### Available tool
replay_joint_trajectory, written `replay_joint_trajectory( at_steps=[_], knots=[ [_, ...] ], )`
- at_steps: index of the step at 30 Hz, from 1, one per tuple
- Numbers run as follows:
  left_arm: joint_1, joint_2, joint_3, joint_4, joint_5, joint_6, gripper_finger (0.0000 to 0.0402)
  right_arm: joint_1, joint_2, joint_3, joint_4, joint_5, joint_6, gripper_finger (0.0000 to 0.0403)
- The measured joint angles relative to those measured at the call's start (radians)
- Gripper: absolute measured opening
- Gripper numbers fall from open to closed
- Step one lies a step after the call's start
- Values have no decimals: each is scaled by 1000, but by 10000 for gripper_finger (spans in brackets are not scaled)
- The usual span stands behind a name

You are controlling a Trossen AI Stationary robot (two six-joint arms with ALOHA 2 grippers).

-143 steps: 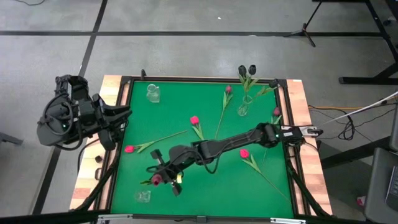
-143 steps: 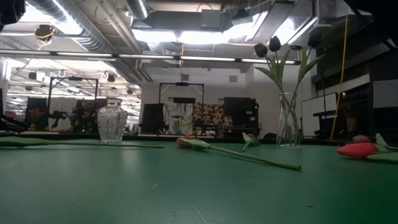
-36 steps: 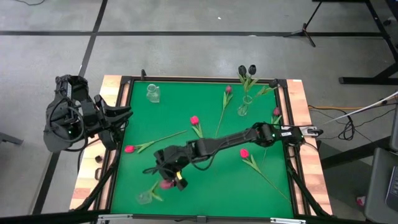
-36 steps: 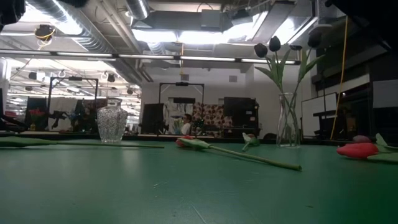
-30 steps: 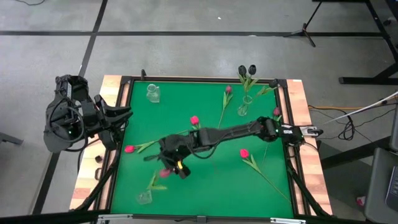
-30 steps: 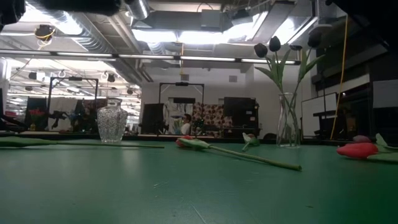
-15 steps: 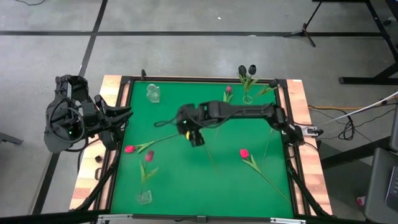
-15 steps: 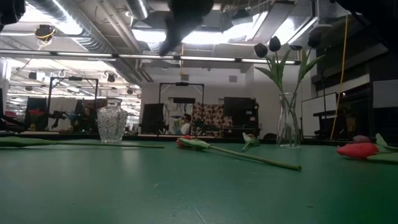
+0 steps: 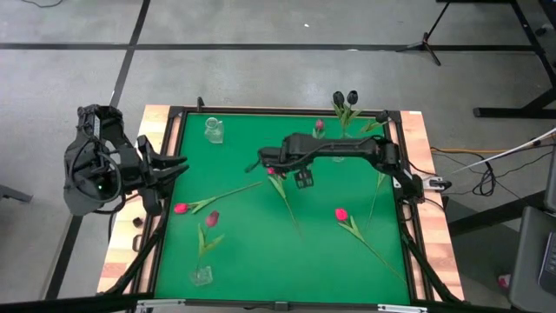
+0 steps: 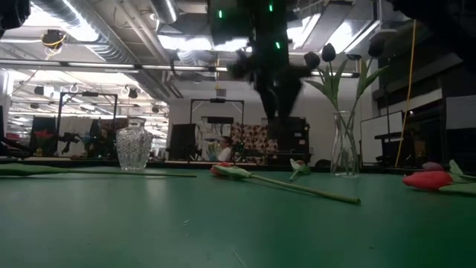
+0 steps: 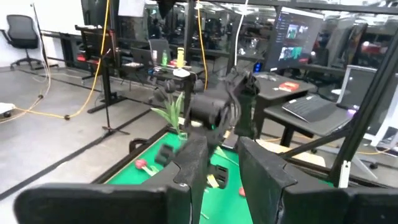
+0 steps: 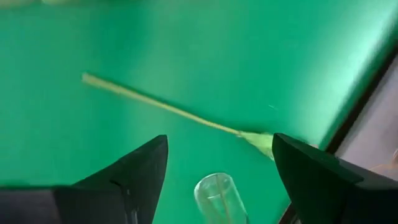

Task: Sort flowers into vase by color
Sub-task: Put the left dark red flower into the bottom transparent vase

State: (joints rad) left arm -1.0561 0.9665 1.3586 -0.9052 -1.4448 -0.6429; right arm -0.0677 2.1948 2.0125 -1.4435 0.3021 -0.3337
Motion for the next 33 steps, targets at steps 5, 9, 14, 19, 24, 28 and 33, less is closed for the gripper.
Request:
replay_joint_trajectory(
  at_steps=[5,9,14,19,24,28,33],
  knots=[
    [0,0,0,-89,0,-70,89,-14,1,-216,136,20,-190,289],
    [0,0,0,-129,0,-115,89,-68,1,-351,241,73,-267,289],
    [0,0,0,-135,-3,-115,89,-114,-1,-410,340,131,-334,289],
    [0,0,0,-135,-7,-115,89,-138,-4,-409,364,75,-366,277],
    [0,0,0,-135,-16,-115,89,-136,-3,-410,354,51,-365,199],
    [0,0,0,-135,-17,-116,89,-135,-2,-410,362,39,-351,106],
    [0,0,0,-135,-20,-138,89,-120,-4,-410,377,73,-328,11]
  ],
)
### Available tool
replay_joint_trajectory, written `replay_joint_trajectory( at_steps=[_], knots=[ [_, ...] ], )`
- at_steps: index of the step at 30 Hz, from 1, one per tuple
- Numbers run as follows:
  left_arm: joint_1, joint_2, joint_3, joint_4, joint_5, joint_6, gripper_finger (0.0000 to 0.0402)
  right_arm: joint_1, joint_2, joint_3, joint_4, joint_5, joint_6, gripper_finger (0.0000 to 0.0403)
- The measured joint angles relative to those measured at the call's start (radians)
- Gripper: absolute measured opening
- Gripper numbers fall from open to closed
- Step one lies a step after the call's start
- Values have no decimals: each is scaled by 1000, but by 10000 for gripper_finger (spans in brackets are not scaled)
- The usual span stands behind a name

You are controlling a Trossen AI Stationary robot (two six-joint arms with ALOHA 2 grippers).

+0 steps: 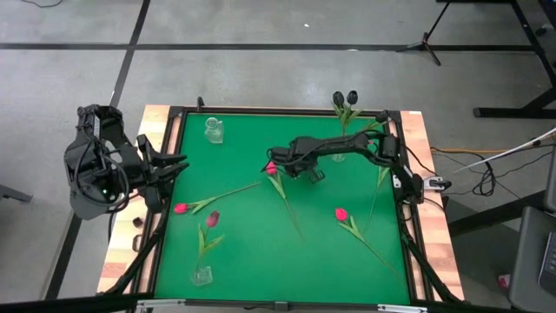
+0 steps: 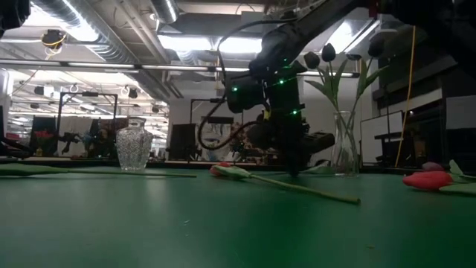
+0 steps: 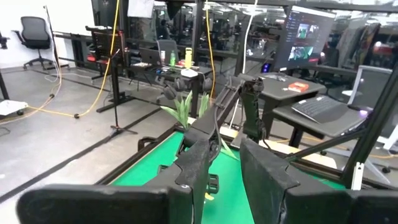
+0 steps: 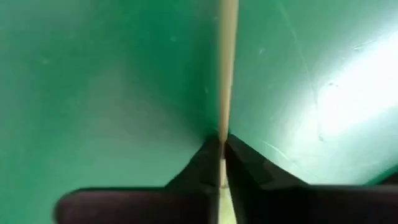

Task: Sort flowers into vase by color
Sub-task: Put the left dark red flower into the bottom transparent vase

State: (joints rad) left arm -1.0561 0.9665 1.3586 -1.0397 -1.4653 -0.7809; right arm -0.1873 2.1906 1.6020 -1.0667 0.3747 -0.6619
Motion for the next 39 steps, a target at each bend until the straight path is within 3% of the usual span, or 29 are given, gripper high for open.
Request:
replay_joint_trajectory(
  at_steps=[10,20,27,39],
  knots=[
    [6,0,0,4,-17,-55,89,64,-126,0,65,139,-43,9],
    [67,3,0,1,-1,-133,89,88,-257,0,253,370,-265,3],
    [129,3,0,0,120,-189,89,216,-323,0,639,525,-696,2],
    [221,5,0,91,391,-231,89,418,-380,1,1292,527,-1217,1]
  ],
)
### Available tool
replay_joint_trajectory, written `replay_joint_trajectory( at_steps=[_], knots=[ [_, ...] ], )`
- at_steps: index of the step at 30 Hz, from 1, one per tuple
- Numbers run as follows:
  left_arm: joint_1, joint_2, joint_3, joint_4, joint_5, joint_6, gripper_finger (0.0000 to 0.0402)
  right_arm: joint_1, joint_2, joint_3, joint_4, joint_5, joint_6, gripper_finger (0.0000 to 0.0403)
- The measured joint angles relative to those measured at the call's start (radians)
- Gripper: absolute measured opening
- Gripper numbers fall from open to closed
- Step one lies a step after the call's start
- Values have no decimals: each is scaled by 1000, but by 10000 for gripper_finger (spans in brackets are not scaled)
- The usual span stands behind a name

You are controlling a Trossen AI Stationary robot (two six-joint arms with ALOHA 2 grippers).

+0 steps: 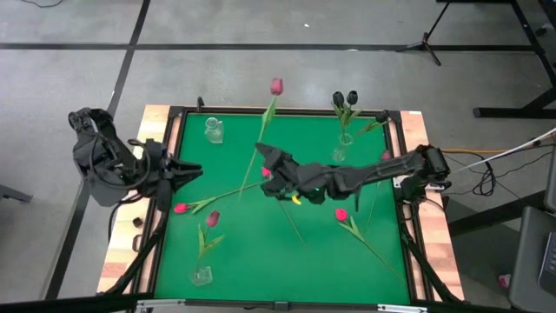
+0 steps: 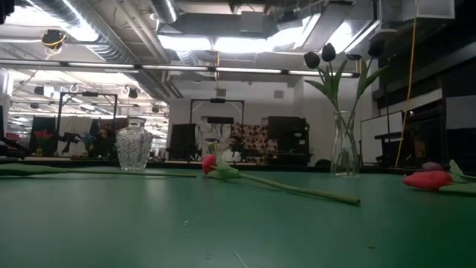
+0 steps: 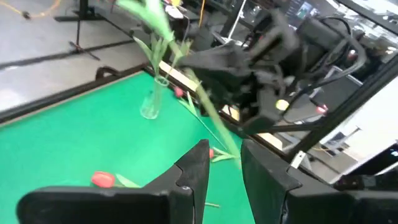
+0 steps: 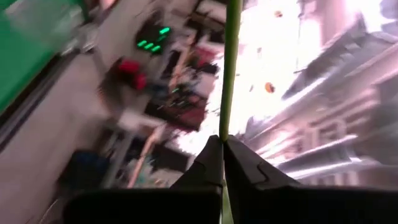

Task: Sort flowers into vase by color
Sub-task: Put the left dark red flower into the bottom transparent vase

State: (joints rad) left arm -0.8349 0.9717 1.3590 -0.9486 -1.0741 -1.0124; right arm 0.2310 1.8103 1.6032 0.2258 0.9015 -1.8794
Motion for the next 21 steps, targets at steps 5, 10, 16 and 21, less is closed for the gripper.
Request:
replay_joint_trajectory(
  at_steps=[5,10,16,21],
  knots=[
    [35,13,1,95,100,48,89,36,0,0,124,-85,-88,1],
    [90,43,1,281,231,186,89,46,4,0,150,-147,-120,0],
    [193,56,1,375,386,257,89,80,21,0,170,-174,-260,0],
    [281,55,1,377,490,257,89,115,28,0,201,-219,-380,0]
  ],
)
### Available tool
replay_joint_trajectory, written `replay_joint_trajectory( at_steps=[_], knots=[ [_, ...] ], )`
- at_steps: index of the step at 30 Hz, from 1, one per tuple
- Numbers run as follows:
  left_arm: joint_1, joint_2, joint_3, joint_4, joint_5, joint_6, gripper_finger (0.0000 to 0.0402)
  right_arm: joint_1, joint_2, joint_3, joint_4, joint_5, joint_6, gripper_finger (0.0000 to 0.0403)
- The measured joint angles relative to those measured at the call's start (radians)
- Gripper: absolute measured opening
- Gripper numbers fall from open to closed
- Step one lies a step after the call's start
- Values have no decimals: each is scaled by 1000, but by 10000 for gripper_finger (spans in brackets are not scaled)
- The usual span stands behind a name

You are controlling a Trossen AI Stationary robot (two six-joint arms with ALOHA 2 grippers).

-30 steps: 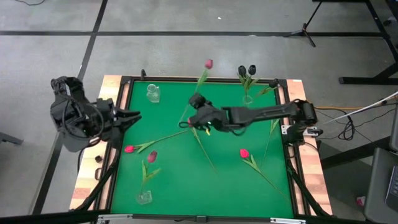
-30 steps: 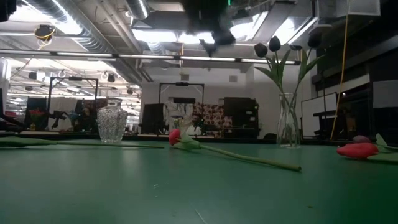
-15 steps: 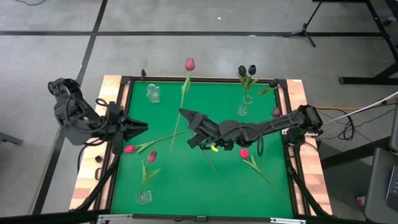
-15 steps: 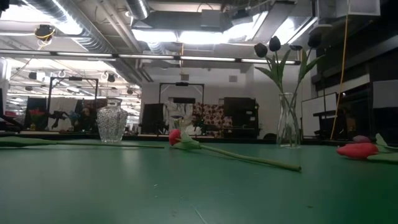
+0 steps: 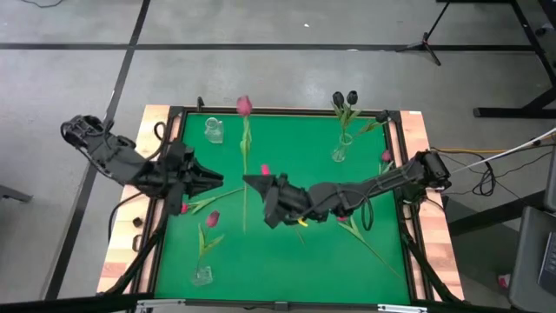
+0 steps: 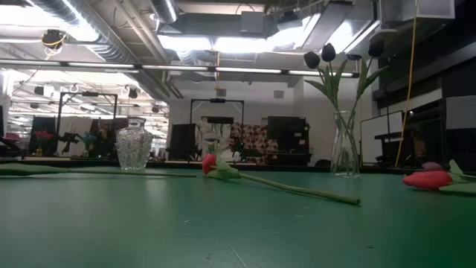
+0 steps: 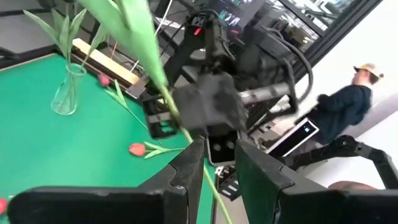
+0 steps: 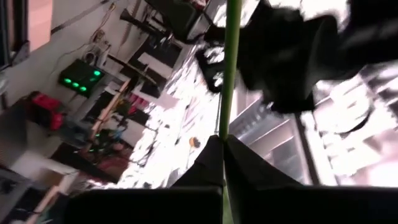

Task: Sort flowers into vase by color
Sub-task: Put the left dark red flower into the bottom transparent vase

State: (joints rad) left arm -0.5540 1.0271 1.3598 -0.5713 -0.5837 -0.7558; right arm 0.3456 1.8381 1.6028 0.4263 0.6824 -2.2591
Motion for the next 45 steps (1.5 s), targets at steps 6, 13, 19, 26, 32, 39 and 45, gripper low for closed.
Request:
replay_joint_trajectory(
  at_steps=[6,13,19,26,32,39,45],
  knots=[
    [94,8,0,0,107,0,89,23,1,0,-3,-40,-57,0],
    [179,55,0,36,239,4,89,20,1,0,21,-66,-59,0],
    [214,85,0,75,278,32,89,19,1,0,21,-65,-54,0],
    [249,108,0,112,326,50,89,20,1,0,18,-66,-46,0],
    [275,109,0,112,358,60,89,20,1,0,10,-64,-24,0],
    [275,113,-1,106,374,60,89,21,1,0,-30,-65,-9,16],
    [275,113,-1,106,371,62,69,20,1,0,-36,-55,28,28]
  ],
)
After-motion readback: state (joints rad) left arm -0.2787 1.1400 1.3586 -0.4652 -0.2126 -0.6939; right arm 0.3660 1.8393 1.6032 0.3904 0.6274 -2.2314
